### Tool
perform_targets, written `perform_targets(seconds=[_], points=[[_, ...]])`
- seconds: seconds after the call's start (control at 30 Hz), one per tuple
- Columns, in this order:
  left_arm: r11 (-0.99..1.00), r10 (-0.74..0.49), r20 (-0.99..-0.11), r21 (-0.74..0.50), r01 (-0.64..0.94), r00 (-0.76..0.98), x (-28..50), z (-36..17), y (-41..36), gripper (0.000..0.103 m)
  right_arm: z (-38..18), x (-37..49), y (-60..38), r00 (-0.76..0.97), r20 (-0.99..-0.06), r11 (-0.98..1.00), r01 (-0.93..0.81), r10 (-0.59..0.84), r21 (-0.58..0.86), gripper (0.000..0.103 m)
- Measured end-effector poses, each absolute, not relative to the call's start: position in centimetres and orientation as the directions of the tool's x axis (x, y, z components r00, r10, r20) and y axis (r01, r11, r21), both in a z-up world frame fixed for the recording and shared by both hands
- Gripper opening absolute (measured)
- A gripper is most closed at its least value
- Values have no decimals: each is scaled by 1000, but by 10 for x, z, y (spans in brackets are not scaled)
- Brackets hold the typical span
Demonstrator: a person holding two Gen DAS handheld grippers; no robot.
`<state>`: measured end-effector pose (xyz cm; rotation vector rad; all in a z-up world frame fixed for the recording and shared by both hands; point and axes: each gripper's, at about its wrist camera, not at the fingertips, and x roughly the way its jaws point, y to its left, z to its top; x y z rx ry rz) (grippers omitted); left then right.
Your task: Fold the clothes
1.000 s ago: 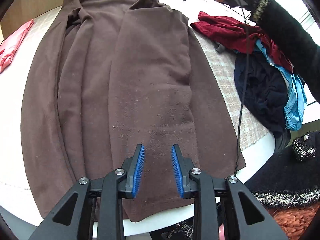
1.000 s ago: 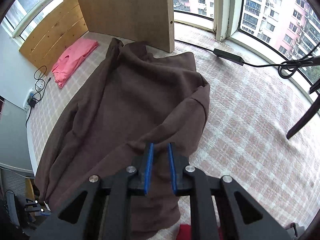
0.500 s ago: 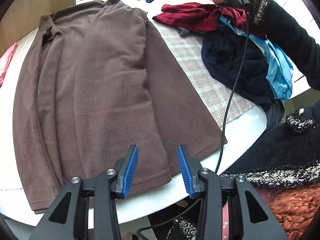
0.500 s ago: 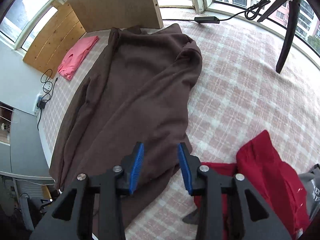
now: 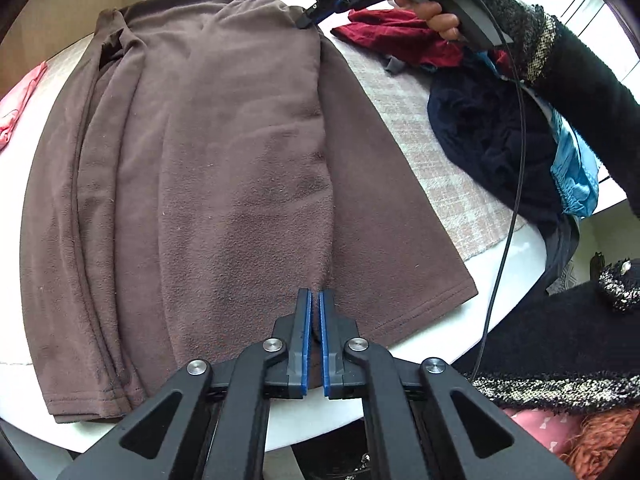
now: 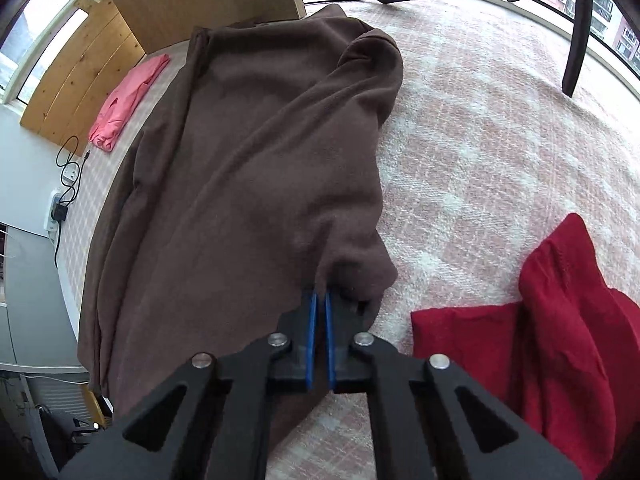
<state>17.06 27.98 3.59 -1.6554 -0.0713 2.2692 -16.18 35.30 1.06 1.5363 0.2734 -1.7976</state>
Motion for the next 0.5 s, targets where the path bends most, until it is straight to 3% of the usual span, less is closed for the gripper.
perform_targets(seconds=[0.17, 0.37, 0.47, 0.5], points=[[-923, 335, -885, -240, -300, -323, 171, 63, 313, 3, 33, -166, 354, -91, -919, -701, 677, -383, 225, 3], [-891, 381, -895, -290, -348, -230, 160, 37, 351, 9, 16, -182, 353, -132, -952, -716, 689, -275, 111, 3], [-886, 378, -896, -278, -370, -232, 177, 45, 352, 25, 20, -184, 360, -126, -951, -712, 692, -281, 119, 10], [-884, 380, -891, -271, -381, -248, 184, 50, 351, 38, 24, -186, 364, -118, -946, -715, 685, -301, 141, 11]])
